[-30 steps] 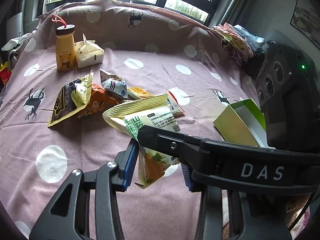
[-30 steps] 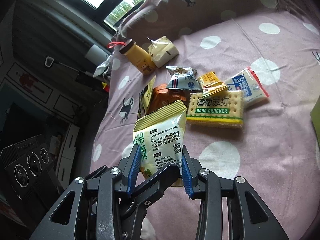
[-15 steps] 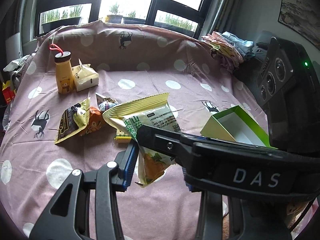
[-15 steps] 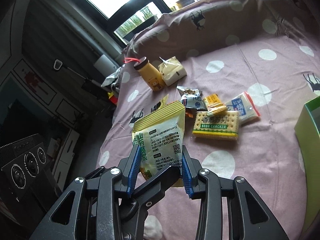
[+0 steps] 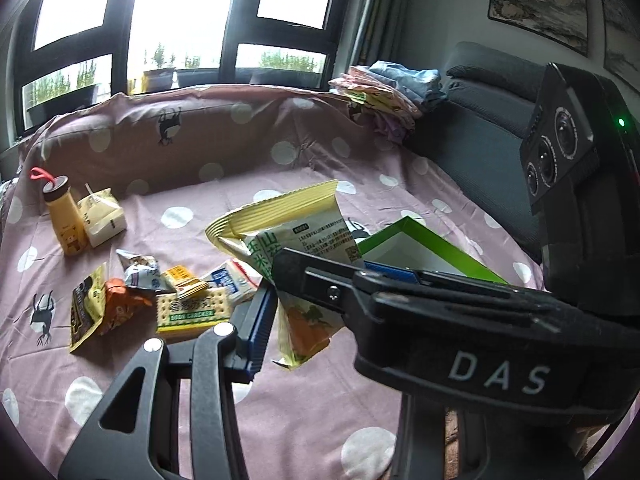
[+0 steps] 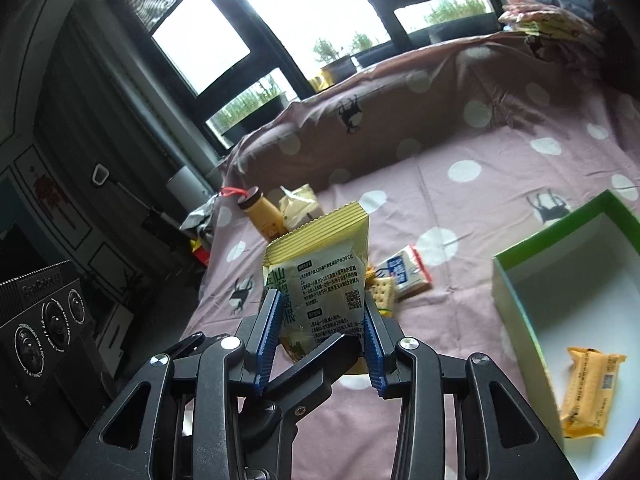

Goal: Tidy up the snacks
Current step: 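Carry the yam snack bag into the green box and release it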

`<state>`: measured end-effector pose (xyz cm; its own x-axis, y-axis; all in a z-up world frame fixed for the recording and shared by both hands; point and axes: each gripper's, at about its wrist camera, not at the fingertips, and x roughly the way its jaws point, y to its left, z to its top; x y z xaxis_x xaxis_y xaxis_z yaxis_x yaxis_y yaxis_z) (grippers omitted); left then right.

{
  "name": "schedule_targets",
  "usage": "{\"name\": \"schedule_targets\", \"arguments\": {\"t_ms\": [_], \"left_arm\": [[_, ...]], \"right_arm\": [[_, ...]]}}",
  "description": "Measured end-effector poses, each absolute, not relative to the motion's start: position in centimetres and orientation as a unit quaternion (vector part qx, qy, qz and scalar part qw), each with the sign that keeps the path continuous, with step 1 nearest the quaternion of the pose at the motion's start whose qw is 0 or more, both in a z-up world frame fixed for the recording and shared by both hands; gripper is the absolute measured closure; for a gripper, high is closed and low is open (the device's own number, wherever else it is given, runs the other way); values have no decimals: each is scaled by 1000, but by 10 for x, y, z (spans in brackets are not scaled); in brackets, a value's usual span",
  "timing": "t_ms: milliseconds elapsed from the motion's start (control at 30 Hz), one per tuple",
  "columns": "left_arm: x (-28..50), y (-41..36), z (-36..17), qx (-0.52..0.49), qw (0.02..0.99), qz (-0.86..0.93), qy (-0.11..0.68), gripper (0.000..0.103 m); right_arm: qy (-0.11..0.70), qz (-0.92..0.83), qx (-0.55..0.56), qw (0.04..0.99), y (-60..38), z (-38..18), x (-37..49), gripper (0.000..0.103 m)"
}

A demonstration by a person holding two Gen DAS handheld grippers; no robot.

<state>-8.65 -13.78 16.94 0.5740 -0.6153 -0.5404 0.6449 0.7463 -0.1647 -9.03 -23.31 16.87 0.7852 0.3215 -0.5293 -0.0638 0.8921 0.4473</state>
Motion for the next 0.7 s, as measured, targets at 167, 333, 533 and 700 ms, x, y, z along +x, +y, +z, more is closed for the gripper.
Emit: {"name": "schedule_targets", "arguments": {"t_ms": [167,333,533,700], "left_arm": [[-90,-174,175,45,873,-389,291,64],[-97,-210,175,65,855,-425,291,64],[-98,-247,165,76,824,-466,313,64],[-97,-276,153,83,797,-494,337,64]], "right_arm": [[288,62,230,928,-269,173,-107,62],[268,26,253,929,-303,173,-126,62],[264,-32,265,927,-331,168,-139,62],[270,-73,286,917,-355,159,-145,62]]}}
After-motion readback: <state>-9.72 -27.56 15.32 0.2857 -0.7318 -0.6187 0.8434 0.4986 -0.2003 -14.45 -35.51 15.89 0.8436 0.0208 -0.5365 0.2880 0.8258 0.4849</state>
